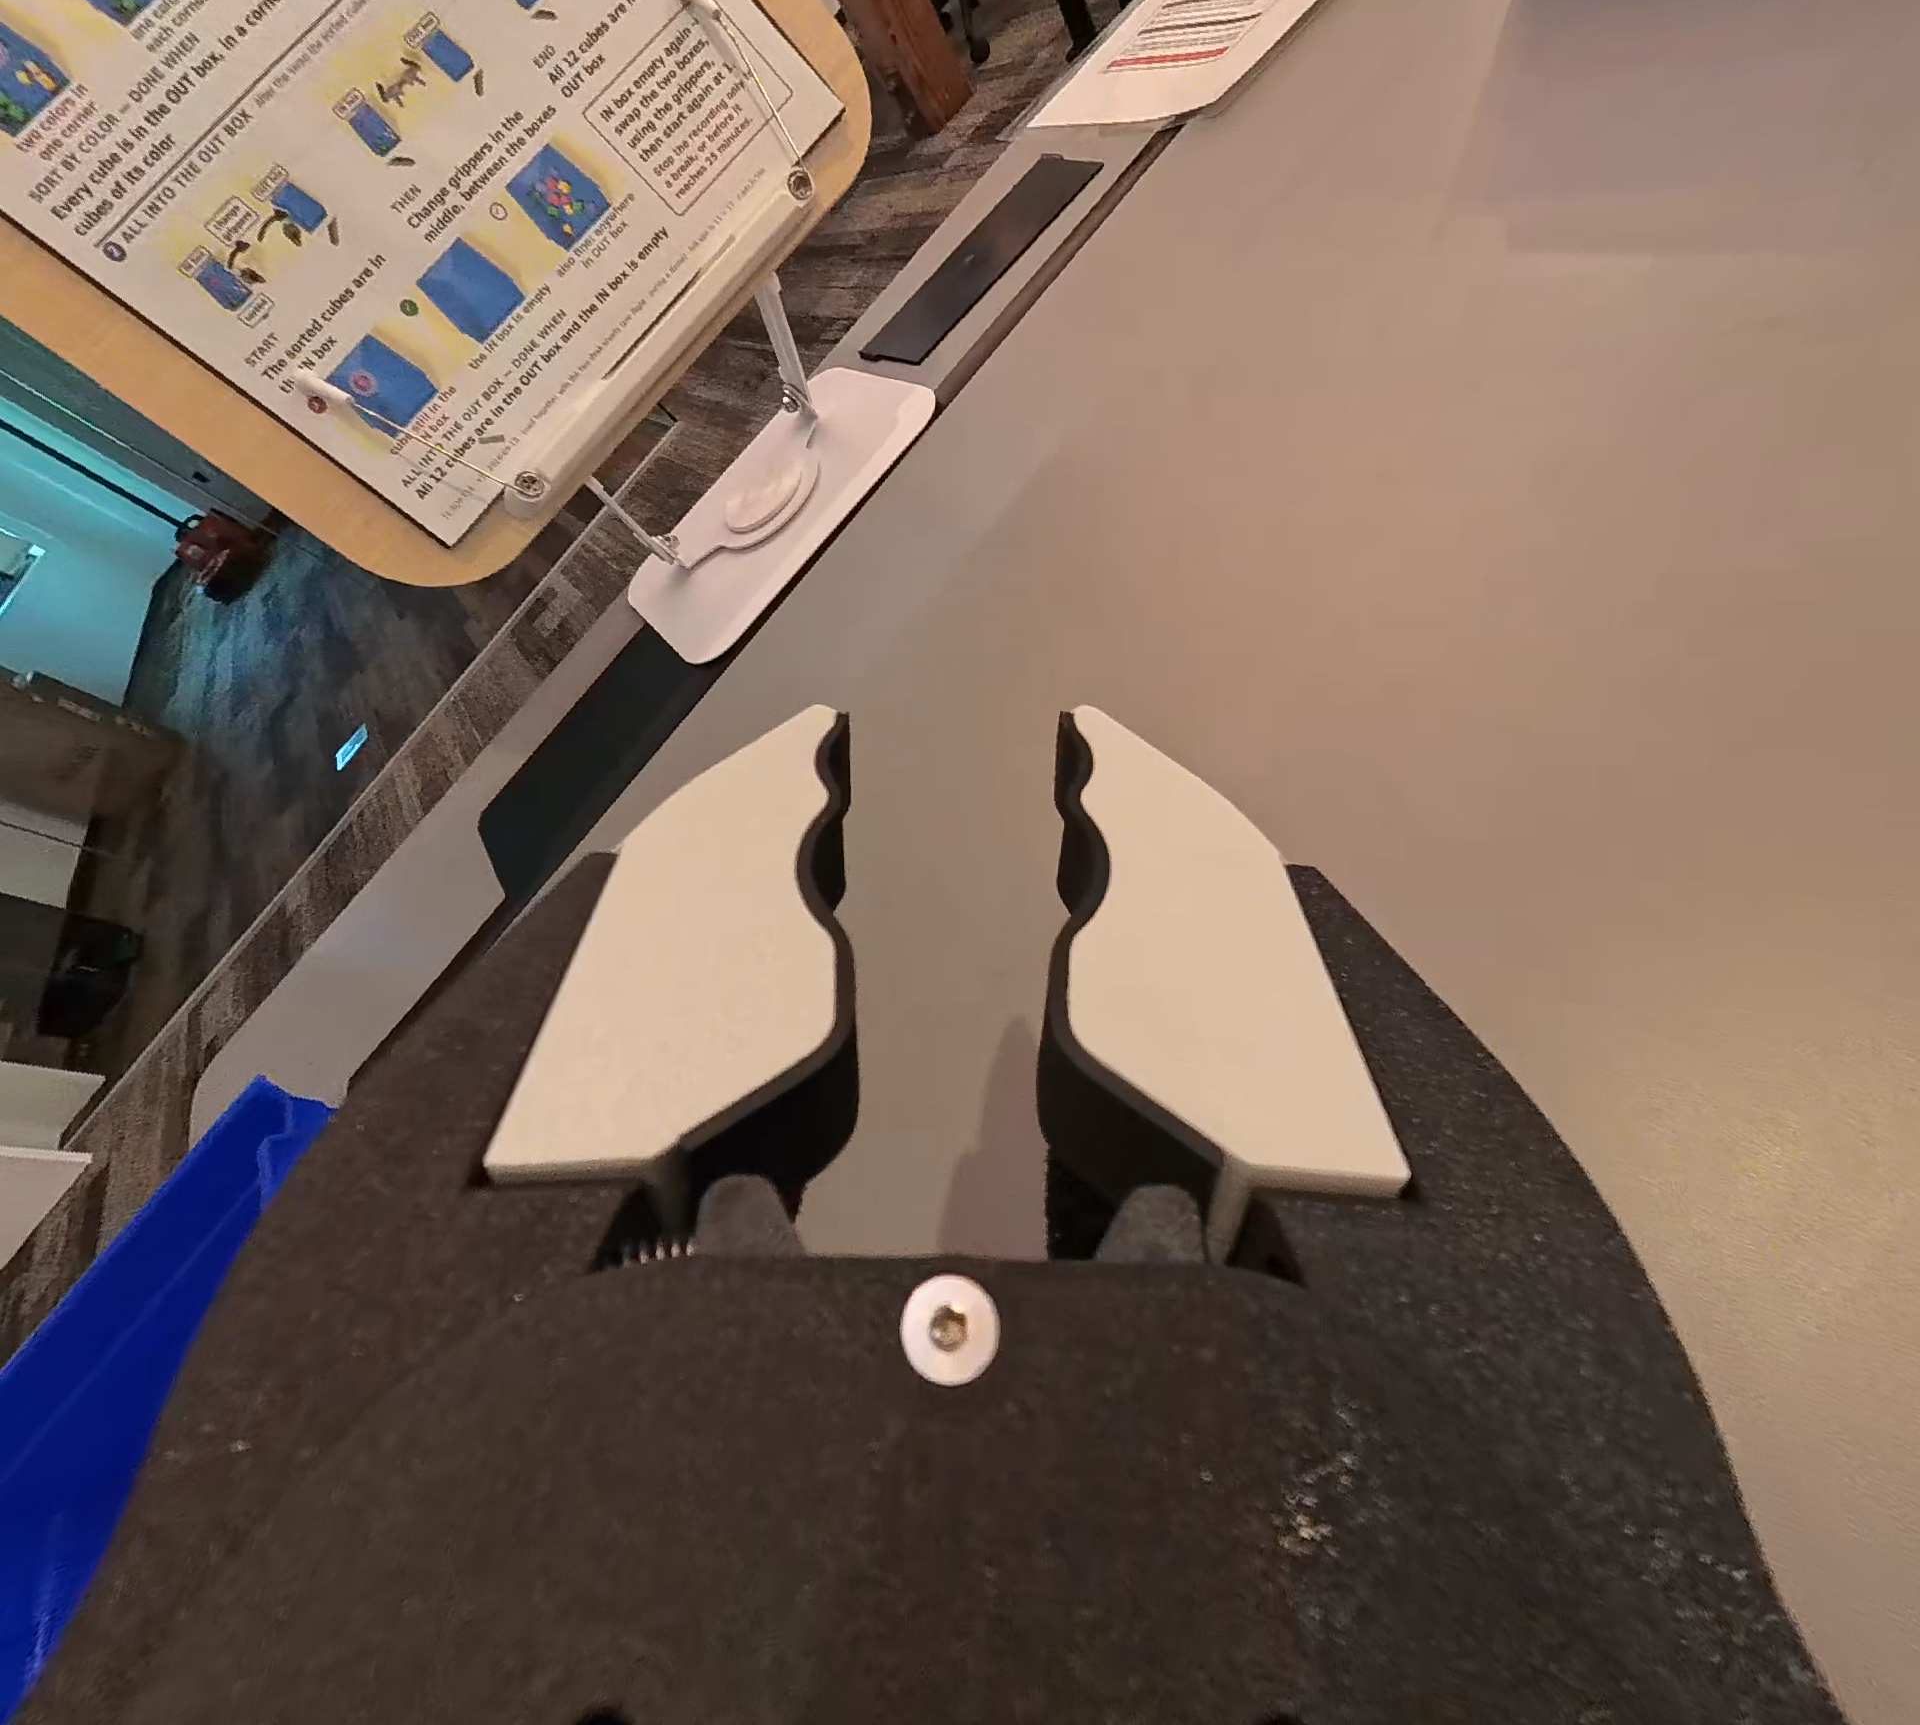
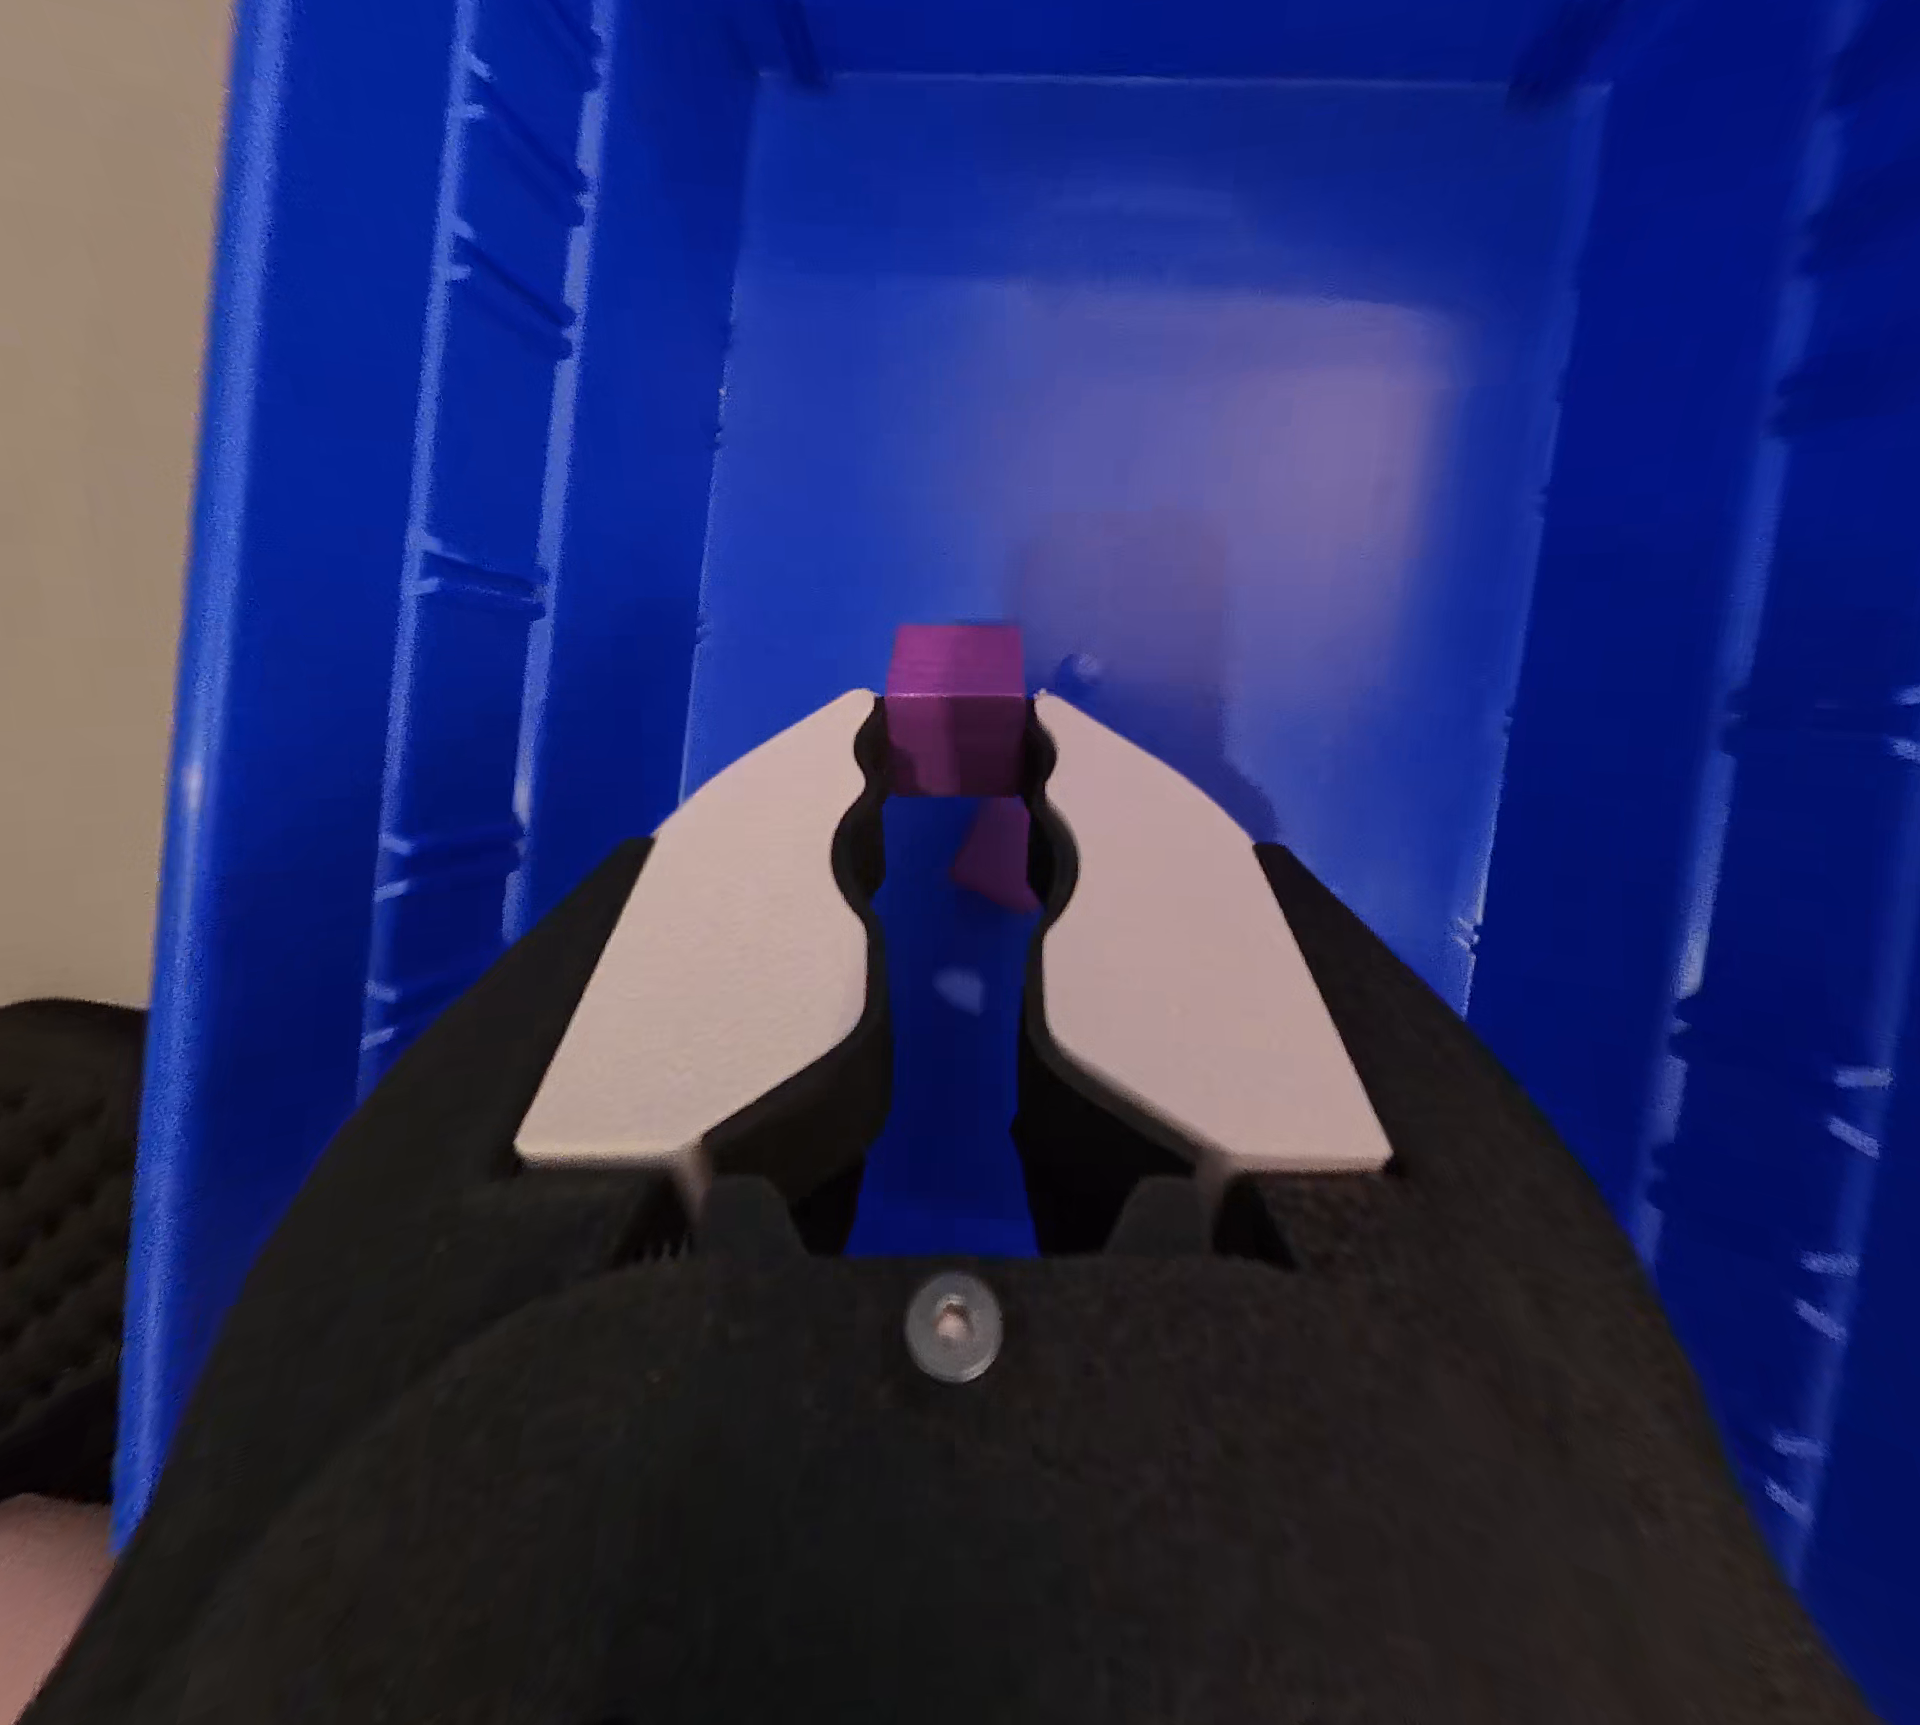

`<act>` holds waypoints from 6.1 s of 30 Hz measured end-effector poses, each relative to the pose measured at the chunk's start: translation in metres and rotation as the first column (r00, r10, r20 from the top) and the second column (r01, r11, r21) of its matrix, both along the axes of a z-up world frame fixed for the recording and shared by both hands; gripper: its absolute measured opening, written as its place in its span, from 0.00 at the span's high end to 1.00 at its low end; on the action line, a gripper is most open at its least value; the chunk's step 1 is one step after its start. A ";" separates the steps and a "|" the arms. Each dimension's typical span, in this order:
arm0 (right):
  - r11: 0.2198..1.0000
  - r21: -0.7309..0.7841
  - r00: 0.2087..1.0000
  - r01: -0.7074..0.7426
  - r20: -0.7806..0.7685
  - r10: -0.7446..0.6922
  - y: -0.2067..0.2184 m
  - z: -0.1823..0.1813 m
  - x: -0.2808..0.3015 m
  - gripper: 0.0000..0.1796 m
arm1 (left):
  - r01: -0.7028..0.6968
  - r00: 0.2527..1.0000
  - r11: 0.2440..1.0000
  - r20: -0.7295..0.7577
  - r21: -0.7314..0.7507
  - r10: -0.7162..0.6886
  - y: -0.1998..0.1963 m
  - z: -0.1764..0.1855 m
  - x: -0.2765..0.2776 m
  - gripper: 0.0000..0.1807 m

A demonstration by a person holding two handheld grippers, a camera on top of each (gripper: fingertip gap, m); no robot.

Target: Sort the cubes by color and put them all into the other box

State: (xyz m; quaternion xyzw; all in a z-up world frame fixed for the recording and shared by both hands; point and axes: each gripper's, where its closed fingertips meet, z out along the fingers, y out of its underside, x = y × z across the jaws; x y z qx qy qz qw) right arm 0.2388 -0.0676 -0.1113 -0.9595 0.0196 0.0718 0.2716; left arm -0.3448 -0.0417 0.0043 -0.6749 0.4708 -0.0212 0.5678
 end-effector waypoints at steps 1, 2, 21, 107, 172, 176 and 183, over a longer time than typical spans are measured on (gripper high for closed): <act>1.000 -0.008 1.000 0.013 -0.011 -0.013 0.000 -0.003 0.001 0.87 | -0.005 1.000 1.000 -0.003 0.002 0.005 0.000 0.000 -0.001 0.79; 0.999 -0.011 0.999 0.039 -0.022 -0.040 0.000 -0.005 0.003 0.85 | -0.011 1.000 1.000 -0.009 0.005 0.011 0.001 -0.001 -0.003 0.79; 0.839 0.541 0.997 -0.066 0.075 0.030 0.020 0.146 -0.041 0.74 | -0.643 0.760 0.756 -0.230 -0.127 0.608 0.067 0.020 -0.310 0.80; 0.776 0.290 0.818 -0.560 0.047 0.573 0.050 0.105 -0.183 0.80 | -0.461 0.297 0.868 -0.954 -0.185 -0.045 0.187 -0.080 -0.403 0.83; 0.998 -0.068 0.996 -0.008 -0.095 0.001 -0.043 -0.003 -0.014 0.84 | 0.666 0.619 0.735 0.645 -0.129 -0.448 0.018 0.101 0.133 0.77; 0.996 -0.087 0.995 0.028 -0.096 -0.036 -0.029 -0.009 -0.011 0.83 | 0.651 0.634 0.749 0.629 -0.122 -0.449 0.022 0.102 0.128 0.78; 0.965 0.202 0.985 0.169 -0.063 -0.160 -0.025 0.043 0.018 0.81 | 0.599 0.673 0.796 0.590 -0.084 -0.445 0.022 0.111 0.117 0.79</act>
